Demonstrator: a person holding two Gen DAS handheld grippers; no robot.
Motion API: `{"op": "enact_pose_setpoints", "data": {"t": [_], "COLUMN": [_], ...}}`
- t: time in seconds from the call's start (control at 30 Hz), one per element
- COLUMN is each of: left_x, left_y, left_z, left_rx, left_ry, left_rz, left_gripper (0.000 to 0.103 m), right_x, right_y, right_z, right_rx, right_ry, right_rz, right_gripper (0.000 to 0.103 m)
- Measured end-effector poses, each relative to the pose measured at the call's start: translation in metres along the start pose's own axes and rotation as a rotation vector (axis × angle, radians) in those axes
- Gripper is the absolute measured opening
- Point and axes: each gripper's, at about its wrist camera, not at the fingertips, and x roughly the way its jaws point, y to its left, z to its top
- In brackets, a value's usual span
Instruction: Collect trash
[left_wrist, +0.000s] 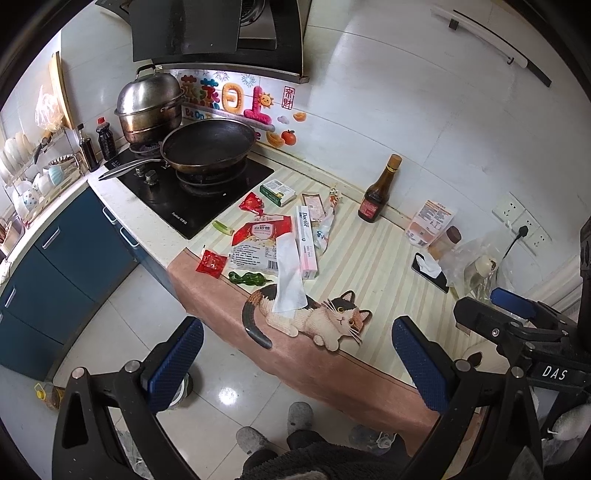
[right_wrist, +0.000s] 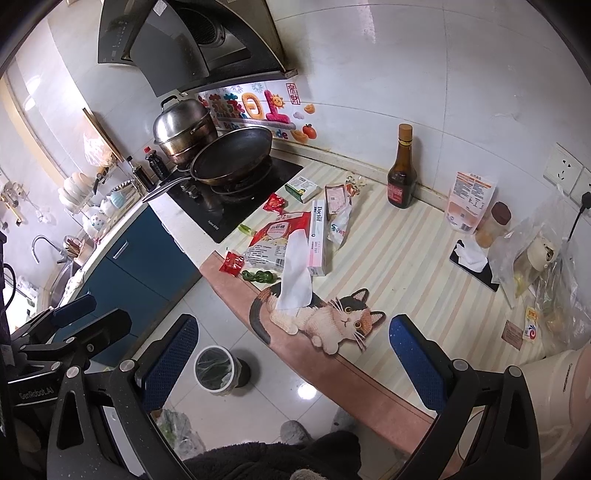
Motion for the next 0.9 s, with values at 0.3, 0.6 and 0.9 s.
{"op": "enact_pose_setpoints", "data": {"t": [0.3,0.6,0.9], "left_x": [-0.0001,0.0004,0.0012], "left_y": [-0.0027,-0.0053,-0.0068], "left_z": [0.0009,0.0015,0.002], "left_rx": [-0.002,0.001,0.001], "left_ry": [-0.004,-0.005,-0.005], "left_rz": [-0.006,-0.007,-0.007], "left_gripper": [0.103,0.103,0.103], "right_x": [-0.0027,-0.0055,-0.0065], "right_y": [-0.0014,-0.0034,-0.0036], "right_z": [-0.0003,-0.0008,-0.0012], "right_rx": [0.007,0.01,0.01], "right_ry": [-0.003,-0.003,-0.004], "right_rz": [0.003,0.006,0.006], "right_gripper": [0.103,0.103,0.103]}}
